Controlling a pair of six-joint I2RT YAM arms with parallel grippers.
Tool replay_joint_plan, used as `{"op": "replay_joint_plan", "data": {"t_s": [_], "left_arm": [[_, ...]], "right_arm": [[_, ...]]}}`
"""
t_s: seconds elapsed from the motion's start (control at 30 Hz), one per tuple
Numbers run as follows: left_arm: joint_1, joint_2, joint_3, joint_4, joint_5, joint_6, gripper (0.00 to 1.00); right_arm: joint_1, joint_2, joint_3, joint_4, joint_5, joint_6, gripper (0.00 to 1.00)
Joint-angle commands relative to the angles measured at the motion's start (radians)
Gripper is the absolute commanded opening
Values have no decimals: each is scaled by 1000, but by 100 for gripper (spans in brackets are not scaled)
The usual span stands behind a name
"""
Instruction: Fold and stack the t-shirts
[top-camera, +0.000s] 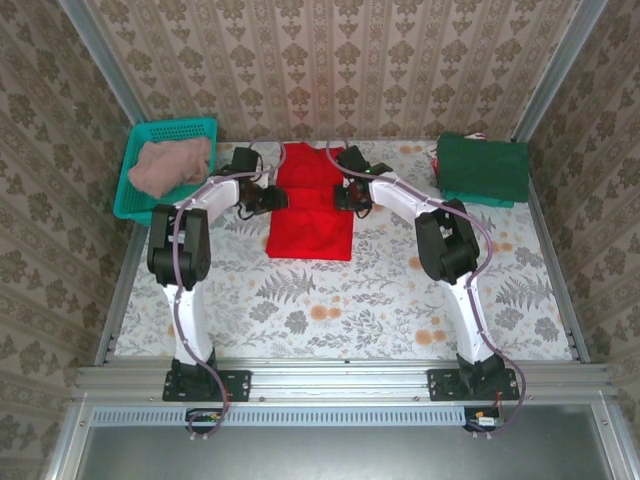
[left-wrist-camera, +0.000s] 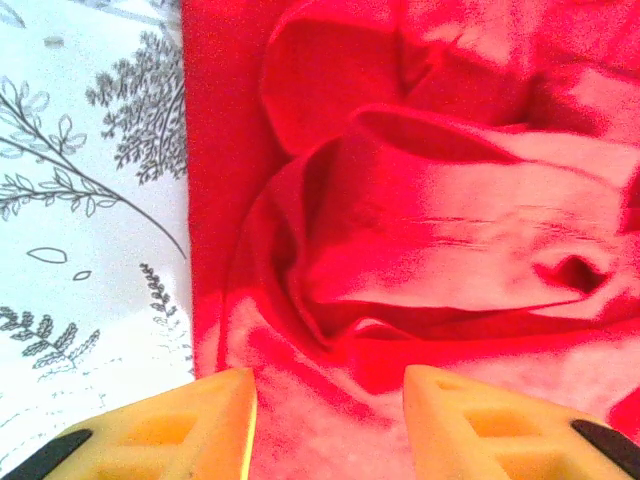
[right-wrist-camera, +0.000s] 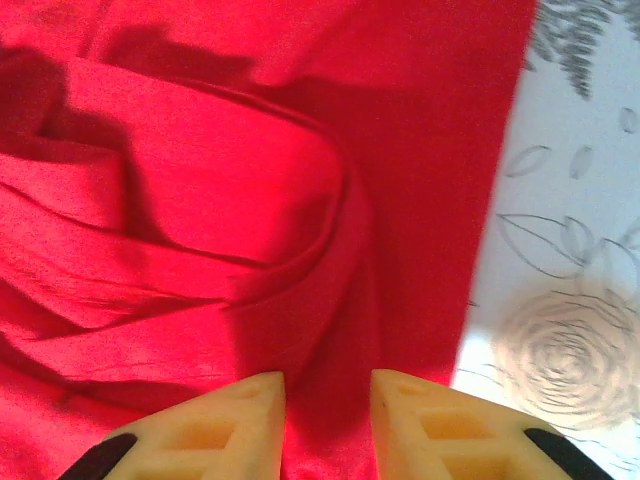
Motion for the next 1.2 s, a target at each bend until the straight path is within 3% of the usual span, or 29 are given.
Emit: {"op": "replay_joint_plan", "data": {"t_s": [0.0, 0.4, 0.63, 0.9, 1.17], "left_arm": [[-15, -48, -31, -5, -27, -12, 44], [27, 148, 132, -73, -32, 7, 42], [45, 177, 177, -84, -24, 8, 27], [60, 163, 134, -64, -16, 12, 24], [65, 160, 119, -62, -16, 11, 22]], "right_arm": [[-10, -11, 12, 58, -24, 35, 31], [-13, 122, 178, -24, -19, 59, 30], [-14, 83, 202, -89, 52, 35, 0], [-25, -41, 124, -38, 110, 47, 0], [-48, 49, 135, -49, 109, 76, 2]]}}
